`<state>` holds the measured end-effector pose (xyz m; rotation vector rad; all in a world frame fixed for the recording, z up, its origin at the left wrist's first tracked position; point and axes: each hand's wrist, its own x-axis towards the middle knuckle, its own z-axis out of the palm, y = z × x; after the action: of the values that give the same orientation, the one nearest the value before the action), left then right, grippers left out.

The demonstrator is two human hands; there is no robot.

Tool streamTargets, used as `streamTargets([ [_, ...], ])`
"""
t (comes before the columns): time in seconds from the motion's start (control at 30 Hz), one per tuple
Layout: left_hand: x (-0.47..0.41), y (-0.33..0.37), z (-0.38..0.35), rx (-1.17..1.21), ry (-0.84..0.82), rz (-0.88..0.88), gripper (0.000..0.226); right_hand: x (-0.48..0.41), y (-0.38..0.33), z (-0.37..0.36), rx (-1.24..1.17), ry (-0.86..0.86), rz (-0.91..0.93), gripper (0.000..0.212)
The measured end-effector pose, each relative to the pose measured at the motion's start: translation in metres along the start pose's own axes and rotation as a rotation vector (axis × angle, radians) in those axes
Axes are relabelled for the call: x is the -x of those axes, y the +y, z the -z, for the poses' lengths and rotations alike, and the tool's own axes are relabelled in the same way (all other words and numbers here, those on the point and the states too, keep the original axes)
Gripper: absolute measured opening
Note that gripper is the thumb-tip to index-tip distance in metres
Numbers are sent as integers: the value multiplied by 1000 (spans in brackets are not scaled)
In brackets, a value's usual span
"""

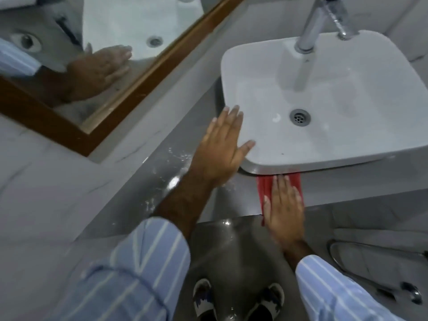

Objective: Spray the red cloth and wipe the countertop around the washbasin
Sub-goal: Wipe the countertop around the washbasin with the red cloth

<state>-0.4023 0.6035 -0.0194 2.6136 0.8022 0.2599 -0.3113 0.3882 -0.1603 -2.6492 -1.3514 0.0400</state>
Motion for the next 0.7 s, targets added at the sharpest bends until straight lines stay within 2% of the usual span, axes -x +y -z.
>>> streamTargets([
  [0.1, 64, -20, 23, 78, 221, 8, 72, 1, -51, -7, -4, -137, 254, 65],
  [0.17, 103, -38, 38, 39, 409, 18, 72, -12, -77, -10, 39, -193, 376, 67],
  [0.3, 147, -78, 79, -135, 729, 117, 71, -43, -102, -10, 86, -240, 475, 69],
  [0.4, 151, -107, 109, -312, 895, 208, 72, -73, -112, -12, 69, -261, 487, 69],
  [0.47, 152, -128, 123, -429, 915, 272, 74, -106, -130, -15, -1, -216, 425, 67],
  [0.57, 152, -152, 141, -543, 847, 397, 80, -150, -158, -14, -20, -235, 252, 66],
  [0.63, 151, -157, 147, -636, 835, 397, 79, -149, -163, -12, -10, -248, 196, 66],
  [0.7, 152, -159, 150, -725, 850, 336, 76, -113, -156, -8, 3, -239, 222, 66],
])
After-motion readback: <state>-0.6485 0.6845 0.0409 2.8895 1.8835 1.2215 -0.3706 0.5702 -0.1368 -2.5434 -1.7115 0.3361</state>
